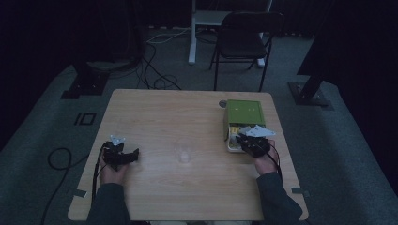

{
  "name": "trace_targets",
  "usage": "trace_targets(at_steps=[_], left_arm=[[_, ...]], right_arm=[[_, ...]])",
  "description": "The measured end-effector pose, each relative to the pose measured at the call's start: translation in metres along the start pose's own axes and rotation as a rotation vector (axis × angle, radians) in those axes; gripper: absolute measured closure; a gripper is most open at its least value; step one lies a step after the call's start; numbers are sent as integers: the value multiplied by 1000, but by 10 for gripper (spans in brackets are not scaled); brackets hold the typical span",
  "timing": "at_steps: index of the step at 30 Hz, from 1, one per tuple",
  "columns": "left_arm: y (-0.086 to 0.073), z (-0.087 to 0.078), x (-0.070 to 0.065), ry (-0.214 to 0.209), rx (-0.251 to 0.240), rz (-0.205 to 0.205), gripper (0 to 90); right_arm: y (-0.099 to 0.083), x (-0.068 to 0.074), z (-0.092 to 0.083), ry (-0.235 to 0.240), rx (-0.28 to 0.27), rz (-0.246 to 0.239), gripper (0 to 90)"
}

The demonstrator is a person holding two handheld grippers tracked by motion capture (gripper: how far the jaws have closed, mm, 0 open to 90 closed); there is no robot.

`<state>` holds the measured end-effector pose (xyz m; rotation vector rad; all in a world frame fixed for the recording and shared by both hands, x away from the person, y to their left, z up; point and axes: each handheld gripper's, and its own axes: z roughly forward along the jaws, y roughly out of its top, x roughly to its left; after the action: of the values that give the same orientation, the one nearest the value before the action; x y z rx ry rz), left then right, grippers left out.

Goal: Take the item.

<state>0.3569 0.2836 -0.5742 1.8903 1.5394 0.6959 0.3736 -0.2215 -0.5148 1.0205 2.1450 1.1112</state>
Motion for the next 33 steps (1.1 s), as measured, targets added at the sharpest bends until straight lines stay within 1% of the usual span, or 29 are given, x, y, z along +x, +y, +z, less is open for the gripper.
trace_targets(at_steps=[3, 7, 22, 33], left_arm=[[0, 0, 0, 0, 1, 1, 152], [0, 0, 0, 0, 2, 2, 152], [0, 0, 0, 0, 1, 1, 152], [0, 0, 0, 0, 0, -1, 152]], right_arm=[[-1, 0, -3, -4, -12, 3, 828], [-1, -1, -9, -14, -27, -1, 852], [8, -5, -31, -30, -88, 4, 870], [14, -7, -40, -37, -107, 3, 875]])
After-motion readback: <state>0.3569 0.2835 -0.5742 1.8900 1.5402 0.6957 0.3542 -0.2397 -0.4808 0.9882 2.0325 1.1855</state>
